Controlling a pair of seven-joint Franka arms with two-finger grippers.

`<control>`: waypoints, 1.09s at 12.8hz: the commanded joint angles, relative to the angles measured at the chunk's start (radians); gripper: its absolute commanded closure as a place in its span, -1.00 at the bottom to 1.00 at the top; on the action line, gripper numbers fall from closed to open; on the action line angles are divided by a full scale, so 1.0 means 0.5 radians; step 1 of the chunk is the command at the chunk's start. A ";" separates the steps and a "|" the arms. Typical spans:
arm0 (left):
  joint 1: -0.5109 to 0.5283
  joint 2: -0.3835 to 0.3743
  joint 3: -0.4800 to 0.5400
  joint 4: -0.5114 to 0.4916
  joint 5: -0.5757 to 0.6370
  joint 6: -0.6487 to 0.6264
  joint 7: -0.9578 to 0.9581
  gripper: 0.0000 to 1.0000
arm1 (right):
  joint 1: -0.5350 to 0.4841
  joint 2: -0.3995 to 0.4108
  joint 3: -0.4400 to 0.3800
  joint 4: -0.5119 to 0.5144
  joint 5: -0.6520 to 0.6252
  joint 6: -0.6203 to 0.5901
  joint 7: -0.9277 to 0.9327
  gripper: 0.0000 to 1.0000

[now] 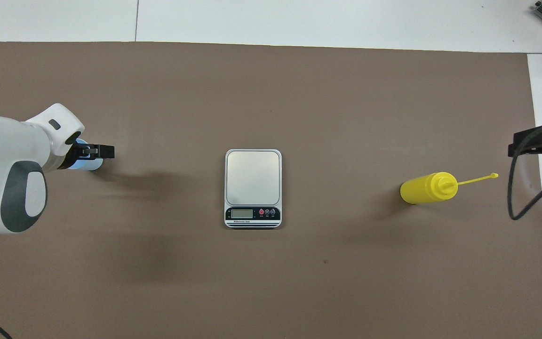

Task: Pour seasoning into cup on scale with both arms
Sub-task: 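Reach the left gripper to the blue cup and grasp it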

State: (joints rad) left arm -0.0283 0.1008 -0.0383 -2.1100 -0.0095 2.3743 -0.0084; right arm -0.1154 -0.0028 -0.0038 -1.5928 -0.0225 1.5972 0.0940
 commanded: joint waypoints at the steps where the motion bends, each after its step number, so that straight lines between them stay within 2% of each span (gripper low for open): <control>1: 0.004 0.047 0.003 -0.038 0.013 0.114 0.023 -1.00 | -0.061 -0.040 0.001 -0.042 0.030 -0.004 -0.038 -1.00; 8: -0.002 0.102 0.003 -0.035 0.013 0.160 0.029 -1.00 | -0.036 -0.040 0.026 -0.042 0.030 -0.004 -0.044 -1.00; 11: 0.011 0.102 0.003 -0.035 0.013 0.151 0.072 -0.73 | -0.033 -0.037 0.069 -0.036 0.027 -0.001 -0.041 -1.00; 13: 0.017 0.102 0.006 -0.035 0.013 0.145 0.097 -0.26 | -0.012 -0.047 0.106 -0.048 0.020 -0.007 -0.022 -1.00; 14: 0.017 0.102 0.006 -0.035 0.013 0.139 0.097 -0.09 | 0.043 -0.050 0.109 -0.048 0.005 0.002 -0.019 -1.00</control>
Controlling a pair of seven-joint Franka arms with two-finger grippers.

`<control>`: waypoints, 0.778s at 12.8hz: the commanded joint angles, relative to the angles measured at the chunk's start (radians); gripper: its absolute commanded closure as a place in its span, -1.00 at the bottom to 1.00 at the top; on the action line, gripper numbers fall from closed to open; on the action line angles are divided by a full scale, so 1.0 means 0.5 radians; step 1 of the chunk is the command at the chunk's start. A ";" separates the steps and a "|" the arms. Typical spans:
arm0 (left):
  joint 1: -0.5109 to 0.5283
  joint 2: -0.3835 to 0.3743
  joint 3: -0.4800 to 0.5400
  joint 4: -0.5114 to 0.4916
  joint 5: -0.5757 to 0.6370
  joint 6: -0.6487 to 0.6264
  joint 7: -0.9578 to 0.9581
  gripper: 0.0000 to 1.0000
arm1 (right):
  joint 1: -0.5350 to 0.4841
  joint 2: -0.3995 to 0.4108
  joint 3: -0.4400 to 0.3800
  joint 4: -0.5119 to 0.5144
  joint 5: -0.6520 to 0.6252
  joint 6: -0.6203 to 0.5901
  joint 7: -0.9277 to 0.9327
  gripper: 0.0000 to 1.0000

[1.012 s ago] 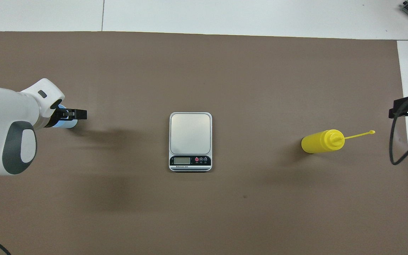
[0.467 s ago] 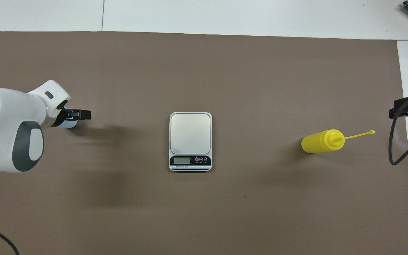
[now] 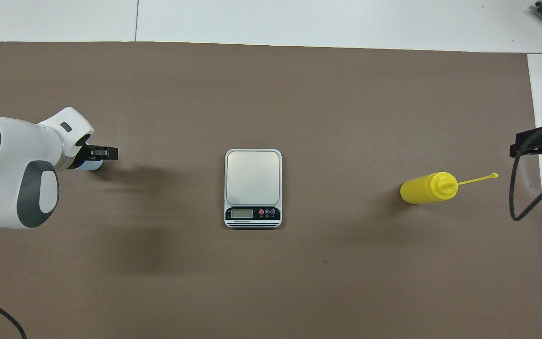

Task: Pour seasoning into cup on scale with both arms
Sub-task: 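Reach the left gripper to the blue cup and grasp it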

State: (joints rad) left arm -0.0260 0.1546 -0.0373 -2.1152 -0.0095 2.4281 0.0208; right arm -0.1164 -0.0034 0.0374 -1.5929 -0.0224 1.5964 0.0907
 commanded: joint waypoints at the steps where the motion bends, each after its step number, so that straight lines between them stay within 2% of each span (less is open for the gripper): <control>1: 0.015 -0.005 0.004 -0.025 0.013 0.028 0.038 0.07 | 0.085 -0.049 0.023 -0.048 -0.010 0.010 0.024 -1.00; 2: 0.018 -0.005 0.007 -0.022 0.013 0.025 0.038 0.20 | 0.113 -0.052 0.023 -0.054 -0.010 0.004 0.103 -1.00; 5: 0.052 -0.005 0.010 -0.022 0.013 0.025 0.044 0.40 | 0.122 -0.064 0.026 -0.069 -0.010 -0.008 0.132 -1.00; 8: 0.055 -0.005 0.007 -0.022 0.013 0.025 0.044 0.44 | 0.128 -0.070 0.026 -0.060 -0.010 -0.008 0.125 -1.00; 10: 0.052 -0.005 0.007 -0.022 0.013 0.022 0.041 0.69 | 0.125 -0.076 0.023 -0.066 -0.007 -0.005 0.122 -1.00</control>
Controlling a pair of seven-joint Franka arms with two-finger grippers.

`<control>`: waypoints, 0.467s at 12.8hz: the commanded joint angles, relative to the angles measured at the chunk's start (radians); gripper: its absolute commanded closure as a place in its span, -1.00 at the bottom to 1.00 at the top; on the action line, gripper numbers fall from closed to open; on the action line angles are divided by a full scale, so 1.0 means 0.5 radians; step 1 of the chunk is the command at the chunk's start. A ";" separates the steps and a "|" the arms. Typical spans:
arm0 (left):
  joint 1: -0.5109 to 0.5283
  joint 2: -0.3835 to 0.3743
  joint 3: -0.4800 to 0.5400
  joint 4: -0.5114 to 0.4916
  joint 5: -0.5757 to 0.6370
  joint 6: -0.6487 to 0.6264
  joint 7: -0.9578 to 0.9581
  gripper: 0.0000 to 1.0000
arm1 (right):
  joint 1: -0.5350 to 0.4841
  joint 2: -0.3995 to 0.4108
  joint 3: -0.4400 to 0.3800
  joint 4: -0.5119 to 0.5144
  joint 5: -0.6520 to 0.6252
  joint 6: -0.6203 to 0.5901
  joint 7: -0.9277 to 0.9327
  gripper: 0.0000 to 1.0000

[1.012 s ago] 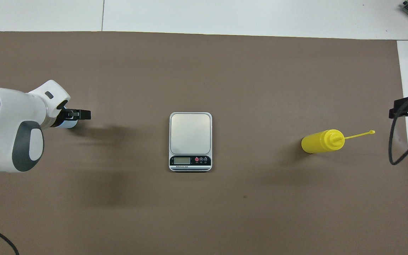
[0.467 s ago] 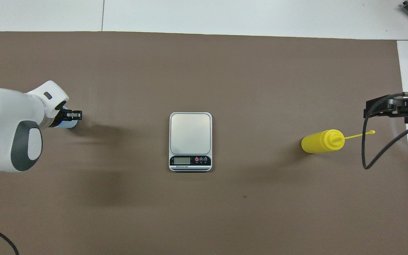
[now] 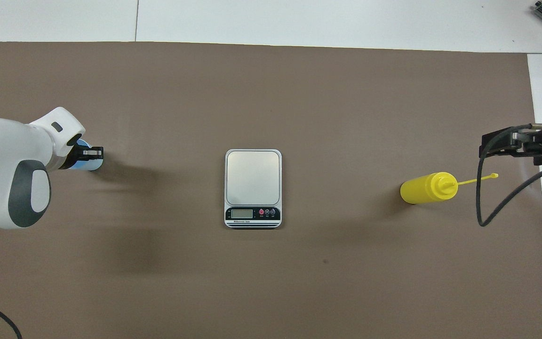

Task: Pour seasoning into cup on scale with both arms
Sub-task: 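Reach the left gripper to the blue cup and grasp it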

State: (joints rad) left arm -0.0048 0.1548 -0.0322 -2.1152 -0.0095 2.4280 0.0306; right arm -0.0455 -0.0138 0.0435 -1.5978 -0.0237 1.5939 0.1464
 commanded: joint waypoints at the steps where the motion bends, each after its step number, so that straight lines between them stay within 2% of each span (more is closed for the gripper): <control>1: 0.010 -0.006 -0.003 -0.022 0.013 0.022 0.022 0.82 | -0.029 -0.055 0.014 -0.056 -0.005 0.000 0.008 -1.00; 2: 0.007 -0.006 -0.003 -0.022 0.013 0.019 0.022 0.97 | -0.038 -0.055 0.011 -0.056 0.007 0.006 0.008 -1.00; 6: -0.021 0.000 -0.006 0.012 0.013 -0.012 0.003 1.00 | -0.041 -0.055 0.011 -0.056 0.023 -0.003 0.011 -1.00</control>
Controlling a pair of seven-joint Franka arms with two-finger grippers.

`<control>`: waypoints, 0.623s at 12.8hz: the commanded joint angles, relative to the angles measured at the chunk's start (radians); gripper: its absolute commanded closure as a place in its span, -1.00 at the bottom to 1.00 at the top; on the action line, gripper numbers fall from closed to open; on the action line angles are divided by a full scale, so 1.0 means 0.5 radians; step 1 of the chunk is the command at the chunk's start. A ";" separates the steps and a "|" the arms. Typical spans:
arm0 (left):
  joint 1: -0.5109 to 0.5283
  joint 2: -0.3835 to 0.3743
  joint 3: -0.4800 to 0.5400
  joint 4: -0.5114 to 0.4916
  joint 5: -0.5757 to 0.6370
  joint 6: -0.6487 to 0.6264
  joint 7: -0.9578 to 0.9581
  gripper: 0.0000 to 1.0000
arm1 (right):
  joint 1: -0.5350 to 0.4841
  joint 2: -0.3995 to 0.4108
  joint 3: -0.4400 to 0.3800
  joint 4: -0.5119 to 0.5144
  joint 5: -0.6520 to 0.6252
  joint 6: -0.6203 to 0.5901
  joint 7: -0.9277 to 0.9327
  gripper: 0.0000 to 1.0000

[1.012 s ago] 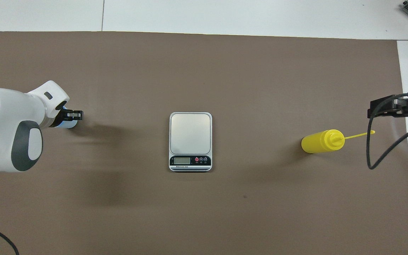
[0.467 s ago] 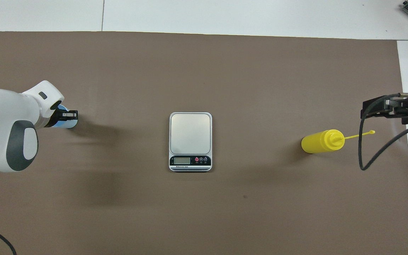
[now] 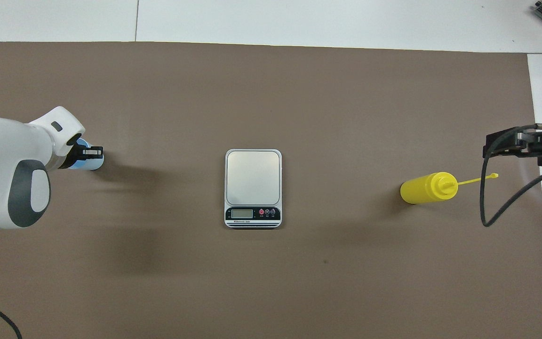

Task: Pour seasoning into cup on scale with both arms
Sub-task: 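Reach the left gripper to the blue cup and grasp it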

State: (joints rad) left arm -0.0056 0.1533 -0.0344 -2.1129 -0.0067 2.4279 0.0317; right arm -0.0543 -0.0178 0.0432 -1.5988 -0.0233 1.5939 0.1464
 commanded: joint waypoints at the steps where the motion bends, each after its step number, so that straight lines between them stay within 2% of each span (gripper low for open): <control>1: -0.053 0.009 -0.005 0.056 0.007 -0.066 -0.005 1.00 | -0.026 -0.047 0.012 -0.054 0.022 0.000 0.011 -1.00; 6: -0.335 0.016 0.001 0.427 0.007 -0.547 -0.547 1.00 | -0.026 -0.047 0.009 -0.054 0.022 -0.003 0.011 -1.00; 8: -0.506 0.019 0.001 0.532 0.035 -0.732 -0.811 1.00 | -0.023 -0.047 0.009 -0.054 0.025 0.000 0.011 -1.00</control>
State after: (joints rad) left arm -0.1853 0.1533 -0.0492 -1.9038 -0.0069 2.1448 -0.2675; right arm -0.0587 -0.0178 0.0432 -1.5993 -0.0231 1.5939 0.1464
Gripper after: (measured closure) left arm 0.969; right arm 0.000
